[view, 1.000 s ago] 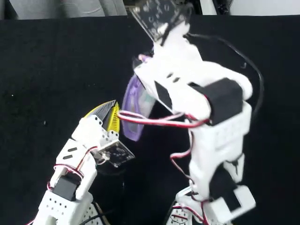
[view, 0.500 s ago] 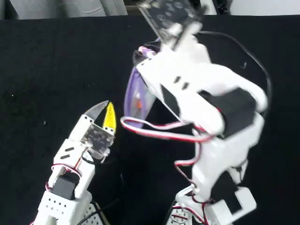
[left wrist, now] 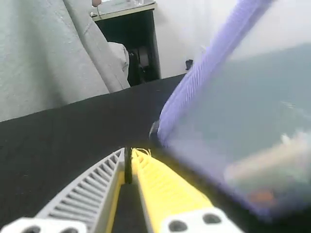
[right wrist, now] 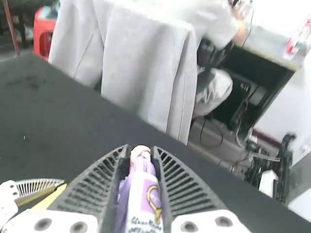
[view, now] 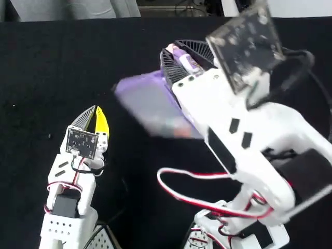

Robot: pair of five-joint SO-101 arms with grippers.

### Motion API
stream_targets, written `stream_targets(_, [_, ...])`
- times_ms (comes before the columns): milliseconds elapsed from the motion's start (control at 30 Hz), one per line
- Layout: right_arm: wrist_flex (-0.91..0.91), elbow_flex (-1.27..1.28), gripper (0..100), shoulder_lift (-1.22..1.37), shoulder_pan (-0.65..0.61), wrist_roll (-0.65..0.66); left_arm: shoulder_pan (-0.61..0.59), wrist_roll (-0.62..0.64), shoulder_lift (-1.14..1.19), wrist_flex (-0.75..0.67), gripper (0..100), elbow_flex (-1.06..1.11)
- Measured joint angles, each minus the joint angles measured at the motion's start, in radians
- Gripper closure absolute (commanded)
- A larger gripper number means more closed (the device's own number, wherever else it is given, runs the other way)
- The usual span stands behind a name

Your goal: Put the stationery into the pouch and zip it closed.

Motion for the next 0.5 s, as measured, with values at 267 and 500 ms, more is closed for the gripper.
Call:
stream_targets(267, [0.015,-0.006,98.5,-0.018,-0.003,0.0,-0.002,0.0,0.0,0.0,97,0.0])
stream_targets(500, [0.015,0.193,98.5,-0.109,-0.091,0.0,-0.032,0.0,0.0,0.0,97,0.0])
